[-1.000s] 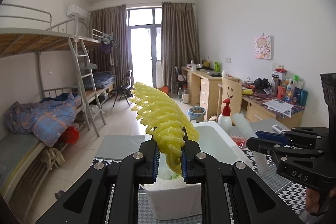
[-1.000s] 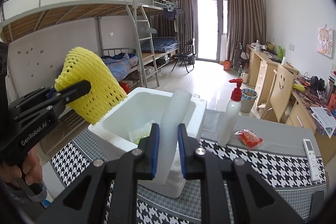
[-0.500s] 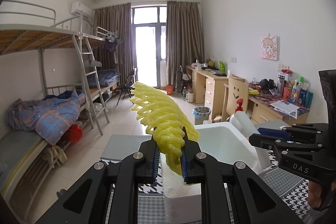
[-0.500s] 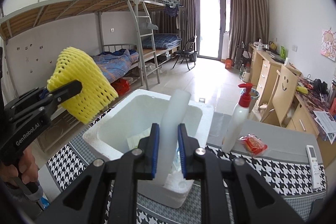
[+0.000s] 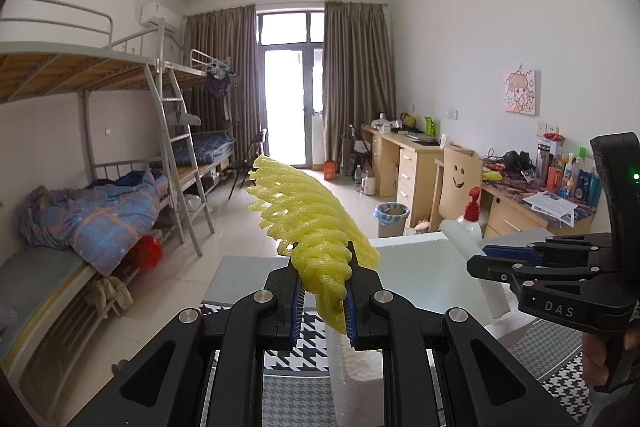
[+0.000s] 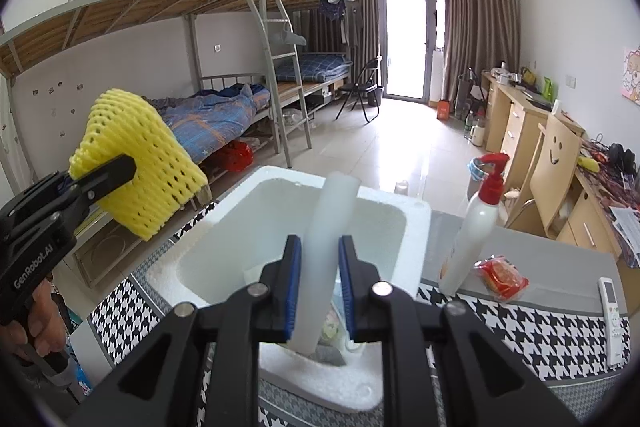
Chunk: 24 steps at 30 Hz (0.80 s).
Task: Organize soft objects
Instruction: 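Lower the foam stick into the foam box and open the right tool, then lower the yellow net over the box and open the left tool to drop it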
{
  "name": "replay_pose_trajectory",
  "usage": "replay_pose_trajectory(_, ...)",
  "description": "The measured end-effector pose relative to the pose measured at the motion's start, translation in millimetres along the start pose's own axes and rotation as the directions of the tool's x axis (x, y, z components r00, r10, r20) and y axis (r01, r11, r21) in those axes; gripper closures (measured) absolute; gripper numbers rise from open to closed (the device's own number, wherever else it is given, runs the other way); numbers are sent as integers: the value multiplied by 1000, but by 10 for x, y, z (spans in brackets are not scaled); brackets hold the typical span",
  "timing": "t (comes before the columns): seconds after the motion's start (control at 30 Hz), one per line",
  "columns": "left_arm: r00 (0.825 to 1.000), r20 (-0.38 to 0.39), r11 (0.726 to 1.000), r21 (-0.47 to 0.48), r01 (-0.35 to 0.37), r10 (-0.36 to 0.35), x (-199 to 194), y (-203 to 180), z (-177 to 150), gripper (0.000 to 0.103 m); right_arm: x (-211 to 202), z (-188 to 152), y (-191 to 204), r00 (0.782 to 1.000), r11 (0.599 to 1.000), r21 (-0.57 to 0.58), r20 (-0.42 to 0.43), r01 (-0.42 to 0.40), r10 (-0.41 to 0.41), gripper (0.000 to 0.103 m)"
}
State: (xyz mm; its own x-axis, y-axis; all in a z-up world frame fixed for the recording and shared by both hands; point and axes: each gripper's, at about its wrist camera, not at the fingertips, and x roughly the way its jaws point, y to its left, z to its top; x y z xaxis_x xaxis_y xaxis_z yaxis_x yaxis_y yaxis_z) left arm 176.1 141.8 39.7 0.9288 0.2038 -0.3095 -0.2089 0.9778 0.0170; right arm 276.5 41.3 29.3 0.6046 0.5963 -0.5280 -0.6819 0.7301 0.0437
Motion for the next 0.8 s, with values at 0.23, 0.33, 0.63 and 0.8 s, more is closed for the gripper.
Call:
replay_pose_trajectory(0.23,1000,-5,1000,-8,-10,10,35,24,-4,85,146,38,7,1000,1000,15,-16,-8,9,79)
replay_pose_trajectory(0.33,1000,-9,1000,-15,-13,13,59,54,-6,85,168,54,14,1000,1000,13,-26,-7,7,74)
replay_pose_trajectory(0.63,1000,-18,1000,-29,-5,5,91,77,-1,85,58,34,46,1000,1000,-16,10,12,-12,25)
replay_pose_trajectory(0.8,1000,-16,1000,-21,-1,0,69,36,10,85,5,28,35,1000,1000,-14,19,8,-8,23)
